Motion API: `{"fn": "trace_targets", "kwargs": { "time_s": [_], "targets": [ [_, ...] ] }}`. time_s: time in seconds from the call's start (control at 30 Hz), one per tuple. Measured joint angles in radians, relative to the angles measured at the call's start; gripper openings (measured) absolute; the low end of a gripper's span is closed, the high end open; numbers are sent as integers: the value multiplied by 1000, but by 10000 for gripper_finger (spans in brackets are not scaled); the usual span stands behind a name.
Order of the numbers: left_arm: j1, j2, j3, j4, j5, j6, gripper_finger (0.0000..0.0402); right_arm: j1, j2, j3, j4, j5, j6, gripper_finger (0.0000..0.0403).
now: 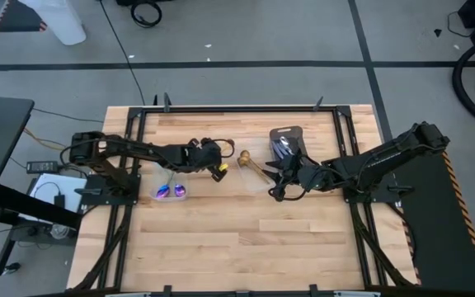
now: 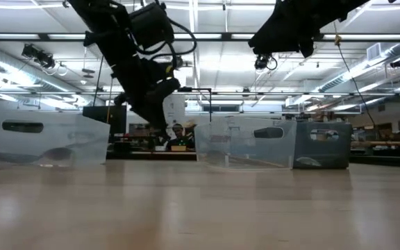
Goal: Sort silverware by color (type)
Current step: Put the gold spoon into the right transparent bin
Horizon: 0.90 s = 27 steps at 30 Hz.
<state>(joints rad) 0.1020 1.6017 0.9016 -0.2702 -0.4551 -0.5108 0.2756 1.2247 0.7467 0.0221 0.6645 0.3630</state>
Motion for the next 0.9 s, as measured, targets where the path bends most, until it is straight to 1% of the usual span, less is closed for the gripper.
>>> {"fn": "trace_targets", "kwargs": {
  "time_s": [0.2, 0.33, 0.57, 0.77, 0.9],
  "targets": [
    [0, -47, 0, 1, -70, 14, 19, 0, 0, 0, 1, -3, 0, 141],
    [-18, -62, 1, 81, -85, 57, 23, 0, 0, 0, 17, -12, -8, 141],
    [-106, -62, 2, 255, -88, 146, 19, 10, 0, 0, 31, -30, -26, 141],
    [-188, -62, 2, 366, -149, 240, 19, 17, 0, 0, 39, -30, -27, 141],
    [-227, -62, 2, 432, -152, 292, 18, 35, 0, 0, 63, -30, -54, 141]
  ]
}}
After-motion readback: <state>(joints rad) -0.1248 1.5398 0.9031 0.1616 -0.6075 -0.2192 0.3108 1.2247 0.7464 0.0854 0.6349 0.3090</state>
